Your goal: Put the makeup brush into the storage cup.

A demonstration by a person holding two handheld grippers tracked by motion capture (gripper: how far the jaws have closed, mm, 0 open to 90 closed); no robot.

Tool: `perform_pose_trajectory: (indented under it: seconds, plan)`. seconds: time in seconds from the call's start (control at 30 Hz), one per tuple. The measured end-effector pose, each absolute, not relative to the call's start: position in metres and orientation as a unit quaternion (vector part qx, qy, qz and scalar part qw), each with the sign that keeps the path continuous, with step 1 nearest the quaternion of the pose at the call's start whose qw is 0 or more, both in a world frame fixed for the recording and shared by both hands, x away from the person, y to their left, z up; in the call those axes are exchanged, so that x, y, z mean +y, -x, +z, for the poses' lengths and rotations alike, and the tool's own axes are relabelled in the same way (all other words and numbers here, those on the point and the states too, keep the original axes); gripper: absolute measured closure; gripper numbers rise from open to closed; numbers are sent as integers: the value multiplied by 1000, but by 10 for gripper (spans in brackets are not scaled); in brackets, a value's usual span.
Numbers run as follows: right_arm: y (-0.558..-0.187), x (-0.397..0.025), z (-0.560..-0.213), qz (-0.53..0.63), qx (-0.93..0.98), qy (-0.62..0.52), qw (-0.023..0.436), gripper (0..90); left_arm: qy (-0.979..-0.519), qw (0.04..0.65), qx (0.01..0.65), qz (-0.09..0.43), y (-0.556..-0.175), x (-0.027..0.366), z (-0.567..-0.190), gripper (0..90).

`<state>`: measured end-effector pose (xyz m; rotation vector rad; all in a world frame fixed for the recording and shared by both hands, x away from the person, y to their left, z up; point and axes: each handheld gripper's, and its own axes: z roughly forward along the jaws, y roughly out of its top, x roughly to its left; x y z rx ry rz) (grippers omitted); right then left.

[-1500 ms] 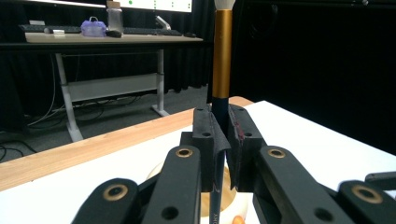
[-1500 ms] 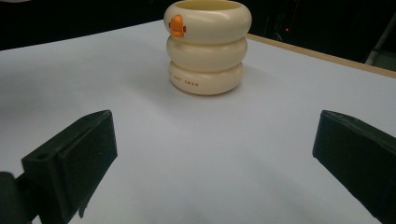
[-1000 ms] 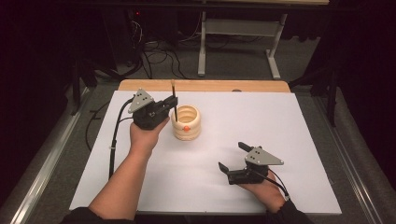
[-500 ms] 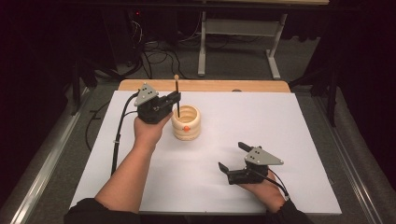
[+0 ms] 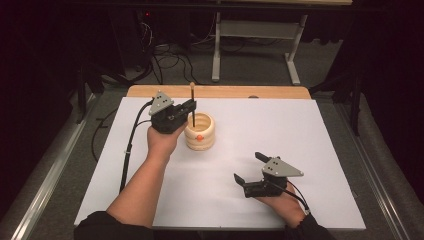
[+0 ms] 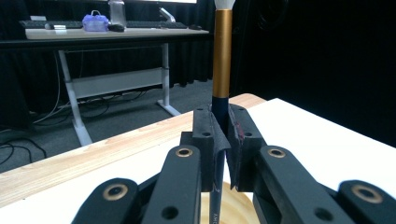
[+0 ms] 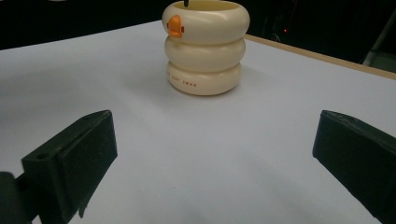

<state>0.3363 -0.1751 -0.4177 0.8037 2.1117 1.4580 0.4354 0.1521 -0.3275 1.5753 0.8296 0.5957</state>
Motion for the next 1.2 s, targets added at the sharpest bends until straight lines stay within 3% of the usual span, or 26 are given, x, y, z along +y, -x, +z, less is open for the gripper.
perform_pose_trajectory:
  seconds: [1.2]
  plan:
    - [-335,-175,-418,529,767,-288,221,10,-707,550,380,231,-435,143,-379,830]
